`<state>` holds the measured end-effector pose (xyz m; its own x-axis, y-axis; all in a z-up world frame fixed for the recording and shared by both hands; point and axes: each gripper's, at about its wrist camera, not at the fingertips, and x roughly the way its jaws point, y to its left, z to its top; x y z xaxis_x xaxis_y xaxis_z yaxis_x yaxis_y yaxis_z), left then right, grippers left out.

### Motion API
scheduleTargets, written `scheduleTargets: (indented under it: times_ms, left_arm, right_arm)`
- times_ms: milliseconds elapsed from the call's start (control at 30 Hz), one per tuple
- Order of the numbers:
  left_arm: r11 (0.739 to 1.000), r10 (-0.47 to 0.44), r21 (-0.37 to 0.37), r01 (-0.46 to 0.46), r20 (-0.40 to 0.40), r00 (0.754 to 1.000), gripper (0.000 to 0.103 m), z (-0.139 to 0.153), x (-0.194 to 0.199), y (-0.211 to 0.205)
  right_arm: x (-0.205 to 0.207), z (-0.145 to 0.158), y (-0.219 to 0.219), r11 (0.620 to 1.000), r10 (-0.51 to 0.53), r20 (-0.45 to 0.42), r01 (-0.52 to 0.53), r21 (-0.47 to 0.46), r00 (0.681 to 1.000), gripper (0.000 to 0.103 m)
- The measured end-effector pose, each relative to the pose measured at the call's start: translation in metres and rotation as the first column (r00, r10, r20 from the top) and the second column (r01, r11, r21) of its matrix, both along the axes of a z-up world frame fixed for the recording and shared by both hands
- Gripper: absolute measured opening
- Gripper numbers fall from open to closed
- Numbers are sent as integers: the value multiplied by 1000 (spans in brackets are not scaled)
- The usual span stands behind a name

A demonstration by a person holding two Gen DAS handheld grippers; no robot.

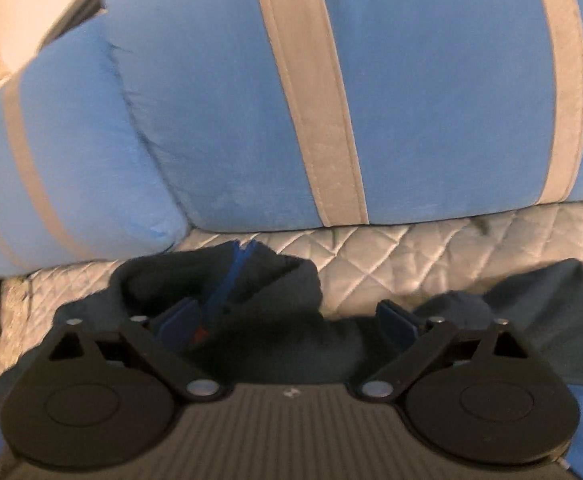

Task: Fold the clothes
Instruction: 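Lower both tools onto the navy hood and grasp its rim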

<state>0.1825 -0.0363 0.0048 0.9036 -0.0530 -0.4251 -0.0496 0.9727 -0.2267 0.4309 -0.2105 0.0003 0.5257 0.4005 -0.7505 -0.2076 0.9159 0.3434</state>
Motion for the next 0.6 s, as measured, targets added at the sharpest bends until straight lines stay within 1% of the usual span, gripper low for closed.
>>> scheduleTargets:
  times_ms: [67,133,200,267,300,333,467,600]
  left_arm:
    - [1000,5,-1,-5,-14,1000,78,-3,1,-1]
    - [1000,4,5,-4,-25,1000,78,-5,3,-1]
    - [1000,2,14,-2,-35,999,78,-7,5,-1]
    - [1000,-1,14,2,-42,999,78,-8,6,0]
    - [1000,0,13,1,-44,999,78,-8,7,0]
    - [1000,1,12,-1,-46,999,78,-9,7,1]
    - [1000,10,10,-9,-48,999,78,-10,7,3]
    - [1000,-6,-27,5,-37,999,78,-10,6,6]
  right_arm:
    - [11,-9,10,999,-37,-23,37,-11,999,86]
    - [22,-18,19,997,-74,-41,73,-22,996,83]
    - [28,-27,26,995,-98,-63,95,-41,993,71]
    - [28,-36,30,992,-112,-87,107,-61,990,35]
    - [24,-38,30,990,-123,-95,116,-74,988,33]
    - [19,-38,30,989,-126,-90,118,-86,988,28]
    - [-12,-24,24,989,-115,-24,113,-92,993,18]
    - [-50,-5,13,991,-111,34,113,-75,993,13]
